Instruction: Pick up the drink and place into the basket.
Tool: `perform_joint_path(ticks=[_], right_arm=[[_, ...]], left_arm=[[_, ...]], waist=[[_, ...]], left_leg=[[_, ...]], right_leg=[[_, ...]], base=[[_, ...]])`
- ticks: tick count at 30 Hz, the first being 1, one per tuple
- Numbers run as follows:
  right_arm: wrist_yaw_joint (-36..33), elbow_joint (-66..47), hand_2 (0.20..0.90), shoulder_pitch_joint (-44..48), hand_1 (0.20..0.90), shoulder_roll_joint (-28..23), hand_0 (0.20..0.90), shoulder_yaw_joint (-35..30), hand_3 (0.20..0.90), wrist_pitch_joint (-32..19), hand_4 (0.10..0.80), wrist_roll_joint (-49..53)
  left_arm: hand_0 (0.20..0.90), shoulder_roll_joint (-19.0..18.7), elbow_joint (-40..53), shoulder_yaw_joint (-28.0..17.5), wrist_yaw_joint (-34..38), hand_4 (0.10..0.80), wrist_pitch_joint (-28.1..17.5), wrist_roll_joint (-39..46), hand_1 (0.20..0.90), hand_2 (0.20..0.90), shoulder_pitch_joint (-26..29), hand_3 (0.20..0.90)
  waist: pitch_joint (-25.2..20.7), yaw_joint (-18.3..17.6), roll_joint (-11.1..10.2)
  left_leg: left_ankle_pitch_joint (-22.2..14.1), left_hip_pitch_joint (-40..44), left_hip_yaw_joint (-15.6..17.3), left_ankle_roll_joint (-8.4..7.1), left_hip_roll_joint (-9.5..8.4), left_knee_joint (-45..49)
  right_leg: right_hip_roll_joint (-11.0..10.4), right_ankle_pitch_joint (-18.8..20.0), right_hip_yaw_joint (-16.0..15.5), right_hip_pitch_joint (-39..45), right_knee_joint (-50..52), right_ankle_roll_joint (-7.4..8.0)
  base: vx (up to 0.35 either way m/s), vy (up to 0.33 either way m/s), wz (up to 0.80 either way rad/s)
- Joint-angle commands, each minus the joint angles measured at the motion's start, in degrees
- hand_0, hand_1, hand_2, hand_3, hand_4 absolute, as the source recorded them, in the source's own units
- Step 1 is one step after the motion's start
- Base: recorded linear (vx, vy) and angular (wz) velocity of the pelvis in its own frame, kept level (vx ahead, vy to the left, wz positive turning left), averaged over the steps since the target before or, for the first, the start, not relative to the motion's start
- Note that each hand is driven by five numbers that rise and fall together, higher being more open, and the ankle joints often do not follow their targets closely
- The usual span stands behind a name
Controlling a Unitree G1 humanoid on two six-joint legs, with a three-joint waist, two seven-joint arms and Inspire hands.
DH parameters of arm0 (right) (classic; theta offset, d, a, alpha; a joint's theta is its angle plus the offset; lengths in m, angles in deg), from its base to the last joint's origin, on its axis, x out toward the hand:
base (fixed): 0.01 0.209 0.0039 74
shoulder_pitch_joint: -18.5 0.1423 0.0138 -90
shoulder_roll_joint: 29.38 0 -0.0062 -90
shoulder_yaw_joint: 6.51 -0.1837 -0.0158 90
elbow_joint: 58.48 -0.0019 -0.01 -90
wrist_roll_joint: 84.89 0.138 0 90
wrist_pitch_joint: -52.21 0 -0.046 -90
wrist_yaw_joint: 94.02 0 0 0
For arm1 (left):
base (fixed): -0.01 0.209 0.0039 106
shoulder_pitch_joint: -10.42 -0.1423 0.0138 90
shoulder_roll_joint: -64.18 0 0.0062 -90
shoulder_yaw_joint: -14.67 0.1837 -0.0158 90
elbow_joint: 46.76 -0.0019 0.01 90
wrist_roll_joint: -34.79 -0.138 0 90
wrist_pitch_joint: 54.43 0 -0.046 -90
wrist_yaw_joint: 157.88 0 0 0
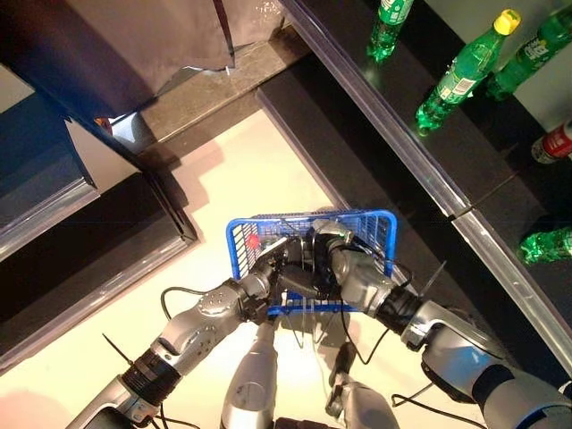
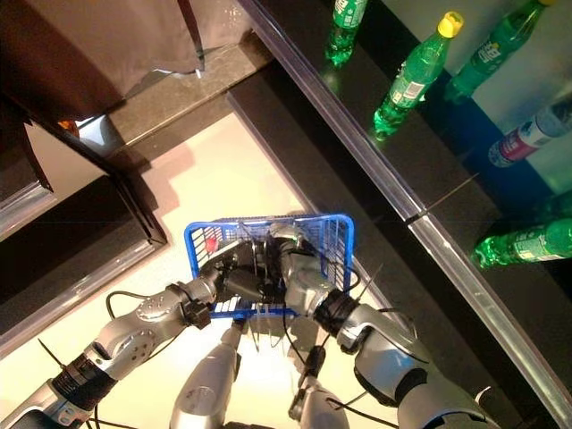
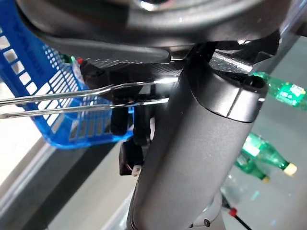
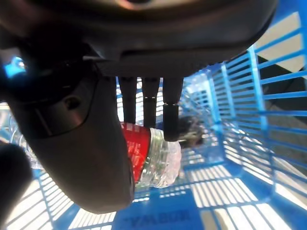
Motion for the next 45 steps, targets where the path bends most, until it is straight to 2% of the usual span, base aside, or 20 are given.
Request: perform_joint_path(ticks=[1,3,5,7,8,14,25,26,27,28,37,39,45], right_arm=[[0.0,5.3,0.3,7.8,0.3,9.9,0.3,1.1,0.2,-1.5,0.1,-4.2],[1.9,9.2,0.3,8.1,0.3,9.8,0.3,1.4,0.2,-0.5,0.1,-4.6],[2.5,16.7,0.3,7.9,0.3,9.9,0.3,1.4,0.2,-2.0,0.1,-4.7],[2.8,19.7,0.3,7.8,0.3,10.1,0.3,1.5,0.2,-2.7,0.1,-5.2],[2.5,23.7,0.3,7.5,0.3,10.3,0.3,1.7,0.2,-3.8,0.1,-5.0],[-0.1,31.1,0.3,6.8,0.3,11.4,0.3,1.1,0.2,-6.9,0.1,-6.8],[-3.5,32.1,0.3,7.0,0.3,10.2,0.3,2.4,0.2,-8.4,0.1,-8.5],[-4.3,31.9,0.396,6.9,0.396,9.9,0.396,2.4,0.313,-8.8,0.213,-7.8],[-4.7,31.8,0.716,6.9,0.716,9.7,0.716,2.4,0.686,-9.1,0.586,-7.3],[-5.0,31.7,0.9,6.9,0.9,9.6,0.9,2.3,0.9,-9.3,0.8,-7.0],[-10.4,29.9,0.9,7.1,0.9,7.5,0.9,0.1,0.9,-11.4,0.8,-0.6],[-13.7,28.0,0.9,6.7,0.9,5.8,0.9,-1.0,0.9,-12.4,0.8,3.8],[-15.9,20.9,0.9,4.6,0.9,2.2,0.9,-3.6,0.9,-12.3,0.8,6.6]], left_arm=[[0.3,18.1,15.7,2.1,-9.2,0.1,-12.8,6.1,0.3,0.3,12.2,0.2],[0.3,18.2,15.8,1.8,-9.8,0.1,-13.0,6.0,0.3,0.3,12.5,0.2],[0.3,18.4,16.4,1.2,-10.0,0.1,-12.9,5.9,0.3,0.3,12.9,0.2],[0.3,18.4,16.5,1.1,-10.1,0.1,-12.8,6.0,0.3,0.3,13.1,0.2],[0.3,18.5,16.7,1.3,-10.1,0.1,-12.6,6.2,0.3,0.3,13.3,0.2],[0.3,18.9,16.4,2.4,-11.3,0.1,-13.0,7.2,0.3,0.3,13.4,0.2],[0.3,19.0,15.9,4.4,-10.8,0.1,-16.9,6.7,0.3,0.3,13.3,0.2],[0.3,18.9,16.0,4.5,-10.6,0.1,-17.2,6.7,0.3,0.3,13.3,0.2],[0.3,18.8,16.0,4.6,-10.5,0.1,-17.4,6.6,0.3,0.3,13.3,0.2],[0.3,18.7,16.1,4.6,-10.3,0.1,-17.4,6.6,0.3,0.3,13.3,0.2],[0.3,17.3,15.3,3.4,-5.1,0.1,-18.1,6.1,0.3,0.3,12.4,0.2],[0.3,16.3,15.5,1.8,-4.8,0.1,-17.9,6.0,0.3,0.3,10.8,0.2],[0.3,13.9,16.8,-1.6,-4.5,0.1,-17.1,6.2,0.3,0.3,7.0,0.2]], waist=[[-11.1,1.4,0.2],[-10.8,1.6,0.3],[-10.3,2.0,0.5],[-10.1,2.2,0.7],[-9.8,2.5,0.7],[-9.2,3.3,1.2],[-8.1,2.3,2.0],[-8.0,2.2,2.0],[-8.0,2.1,2.0],[-7.9,2.1,2.0],[-8.1,2.1,1.6],[-8.2,2.3,1.4],[-8.4,2.5,1.0]], left_leg=[[-4.5,3.1,-1.8,2.12,-0.51,0.0],[-4.5,3.0,-1.7,2.19,-0.54,0.0],[-4.4,2.8,-1.6,2.3,-0.57,-0.1],[-4.4,2.7,-1.7,2.38,-0.63,-0.1],[-4.4,2.5,-1.7,2.44,-0.67,-0.1],[-4.3,2.0,-2.0,2.6,-0.91,0.0],[-3.9,1.0,-1.2,2.66,-1.0,0.0],[-3.9,1.0,-1.1,2.65,-0.97,0.0],[-3.9,1.0,-1.0,2.64,-0.94,0.0],[-3.9,1.0,-1.0,2.63,-0.93,0.0],[-4.1,1.5,-1.3,2.59,-0.91,0.0],[-4.1,1.8,-1.5,2.51,-0.91,0.1],[-4.3,2.4,-2.0,2.46,-0.87,0.1]], right_leg=[[-1.5,5.3,2.1,-7.6,4.1,-4.42],[-1.6,5.4,2.0,-7.8,4.0,-4.42],[-1.6,5.6,1.7,-8.0,4.0,-4.39],[-1.7,5.6,1.6,-8.1,4.0,-4.36],[-1.8,5.7,1.4,-8.3,4.0,-4.28],[-2.1,6.0,0.7,-8.7,4.2,-4.06],[-2.3,6.6,1.1,-10.2,4.2,-3.78],[-2.3,6.6,1.1,-10.2,4.3,-3.76],[-2.3,6.6,1.1,-10.2,4.3,-3.75],[-2.3,6.6,1.1,-10.3,4.3,-3.75],[-2.2,6.4,0.8,-9.8,4.4,-3.75],[-2.2,6.3,0.5,-9.4,4.3,-3.73],[-2.0,6.1,0.1,-8.8,4.4,-3.77]], base=[[0.0,0.0,0.0],[0.0,0.0,0.0],[-0.028,0.018,0.03],[0.0,0.0,0.0],[0.0,0.0,0.0],[-0.003,-0.005,0.06],[-0.006,0.02,-0.01],[-0.003,0.021,-0.06],[0.0,0.01,-0.07],[0.004,0.007,-0.05],[0.0,0.0,0.0],[0.0,0.0,0.0],[0.0,0.0,0.0]])
